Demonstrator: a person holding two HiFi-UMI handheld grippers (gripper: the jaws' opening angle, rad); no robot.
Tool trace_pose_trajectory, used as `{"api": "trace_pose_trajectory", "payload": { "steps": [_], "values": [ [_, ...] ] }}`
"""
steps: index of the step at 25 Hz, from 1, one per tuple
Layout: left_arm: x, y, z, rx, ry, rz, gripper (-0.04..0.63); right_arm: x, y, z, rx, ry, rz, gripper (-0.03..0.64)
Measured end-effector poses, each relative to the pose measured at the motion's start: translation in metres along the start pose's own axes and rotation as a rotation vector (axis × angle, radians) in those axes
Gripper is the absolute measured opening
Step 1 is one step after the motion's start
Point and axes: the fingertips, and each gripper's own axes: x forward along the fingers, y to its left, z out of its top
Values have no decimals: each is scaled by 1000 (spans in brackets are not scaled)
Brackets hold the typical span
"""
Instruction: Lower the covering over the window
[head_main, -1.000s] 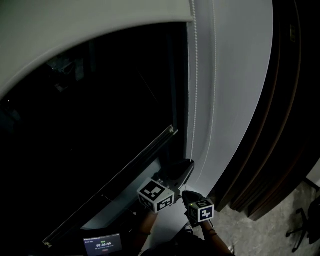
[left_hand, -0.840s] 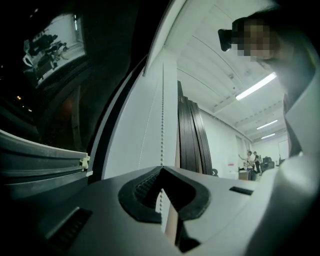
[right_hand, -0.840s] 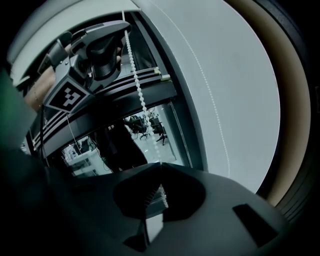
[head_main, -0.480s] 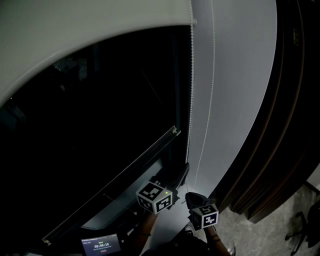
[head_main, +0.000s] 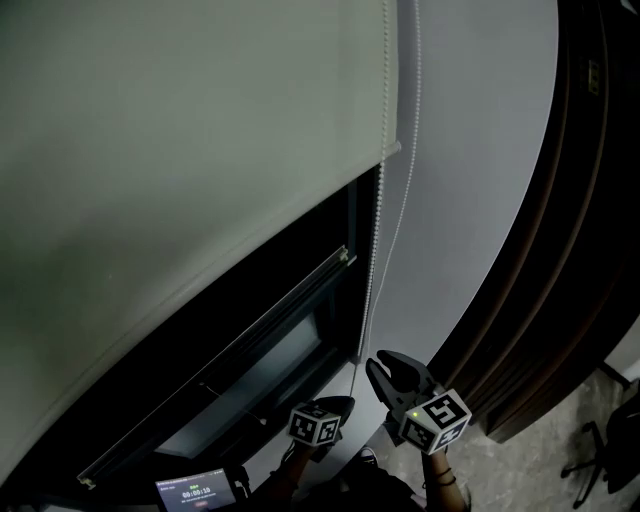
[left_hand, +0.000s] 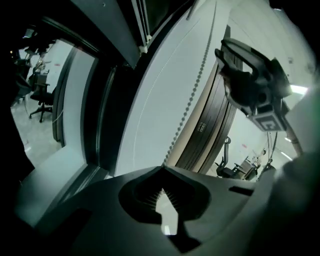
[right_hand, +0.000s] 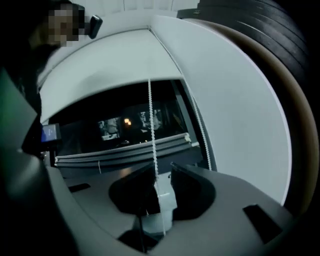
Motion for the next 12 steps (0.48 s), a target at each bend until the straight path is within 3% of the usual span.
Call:
{"api": "trace_pose_trajectory", "payload": {
  "steps": [3, 5, 11, 12],
  "values": [
    [8, -1, -5, 2, 33, -14, 2, 9, 21, 40, -39, -95, 72, 86],
    [9, -1, -6, -1, 40, -15, 2, 17, 23, 58, -85, -128, 66, 86],
    [10, 0, -7, -9, 34, -8, 2, 42, 17, 79, -258, -71, 27, 83],
    [10, 1, -7, -14, 31, -6, 2, 43, 18, 81, -266, -71, 28, 55]
  ]
}}
